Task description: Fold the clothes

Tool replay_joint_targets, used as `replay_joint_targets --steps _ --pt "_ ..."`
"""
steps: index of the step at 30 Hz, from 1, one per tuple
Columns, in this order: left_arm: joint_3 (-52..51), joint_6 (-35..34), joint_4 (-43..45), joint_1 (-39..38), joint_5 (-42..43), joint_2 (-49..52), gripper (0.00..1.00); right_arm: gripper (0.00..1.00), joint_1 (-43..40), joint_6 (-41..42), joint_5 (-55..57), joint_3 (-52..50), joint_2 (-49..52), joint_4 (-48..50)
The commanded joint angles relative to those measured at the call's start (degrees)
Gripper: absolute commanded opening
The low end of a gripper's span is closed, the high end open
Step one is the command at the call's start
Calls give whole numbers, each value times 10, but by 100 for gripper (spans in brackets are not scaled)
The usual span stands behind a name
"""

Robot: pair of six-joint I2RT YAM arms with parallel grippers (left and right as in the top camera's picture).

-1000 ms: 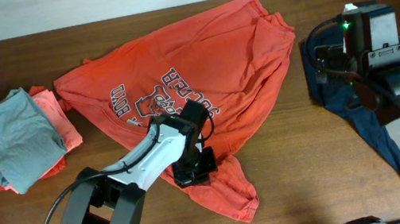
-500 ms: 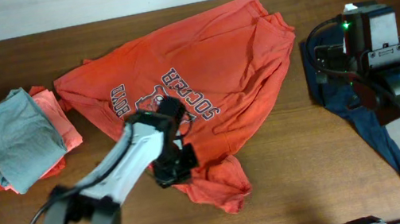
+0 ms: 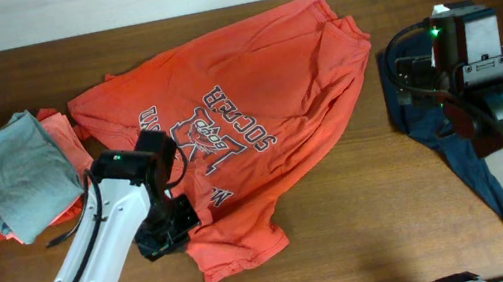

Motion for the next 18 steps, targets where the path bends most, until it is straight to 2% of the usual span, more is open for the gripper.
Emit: replay_joint_targets --steps 1,3,4,5,6,8,9,10,18 --pt "-25 11 -12 0 -19 -10 0 99 -4 -7 7 5 1 0" --pt "-39 11 -9 0 -19 -10 1 99 -4 -9 7 5 1 0" --pt "-45 11 -5 0 -19 -10 7 99 -4 -9 7 5 1 0" --pt "-54 11 6 0 -19 -10 35 99 -4 -8 7 5 1 1" --pt "-56 11 13 0 -20 -10 49 99 -4 -8 7 5 1 1" --pt "-57 11 28 0 -24 -10 57 99 -4 -8 7 5 1 2" --pt "-57 11 39 0 -28 -10 67 99 -4 -8 7 5 1 2" --pt "-57 11 46 0 -28 -10 71 99 -4 -8 7 5 1 2" --pt "-68 11 105 0 -52 -9 80 99 -4 -8 7 5 1 2"
